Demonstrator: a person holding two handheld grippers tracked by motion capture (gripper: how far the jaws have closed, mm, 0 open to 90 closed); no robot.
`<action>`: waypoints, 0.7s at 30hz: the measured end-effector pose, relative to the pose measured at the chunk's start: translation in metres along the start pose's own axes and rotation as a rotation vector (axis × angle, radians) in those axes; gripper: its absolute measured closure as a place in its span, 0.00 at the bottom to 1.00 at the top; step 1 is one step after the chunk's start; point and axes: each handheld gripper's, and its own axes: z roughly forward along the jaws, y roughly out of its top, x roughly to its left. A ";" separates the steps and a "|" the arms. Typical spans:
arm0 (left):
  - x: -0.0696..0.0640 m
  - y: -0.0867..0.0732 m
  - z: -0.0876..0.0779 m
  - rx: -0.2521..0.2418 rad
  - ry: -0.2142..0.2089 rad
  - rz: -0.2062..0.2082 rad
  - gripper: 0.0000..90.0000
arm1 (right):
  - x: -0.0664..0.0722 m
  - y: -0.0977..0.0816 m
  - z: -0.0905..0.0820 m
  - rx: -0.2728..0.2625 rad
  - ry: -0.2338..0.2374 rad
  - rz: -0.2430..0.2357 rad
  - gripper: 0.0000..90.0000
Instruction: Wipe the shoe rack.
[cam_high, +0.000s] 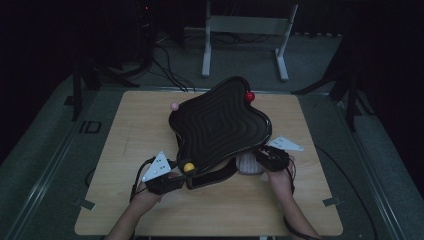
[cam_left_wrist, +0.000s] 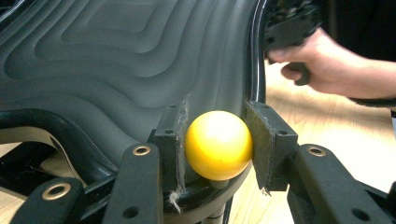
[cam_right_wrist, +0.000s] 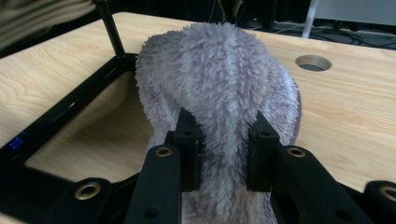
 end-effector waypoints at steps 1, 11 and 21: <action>0.000 0.000 0.000 0.000 0.000 0.001 0.67 | 0.000 -0.001 0.006 0.012 0.001 -0.002 0.79; -0.001 -0.001 0.000 -0.010 0.008 -0.001 0.67 | 0.000 -0.021 0.037 0.121 0.041 0.057 0.80; 0.000 -0.001 0.001 -0.010 0.004 -0.004 0.67 | 0.002 -0.015 0.032 0.137 0.092 0.011 0.79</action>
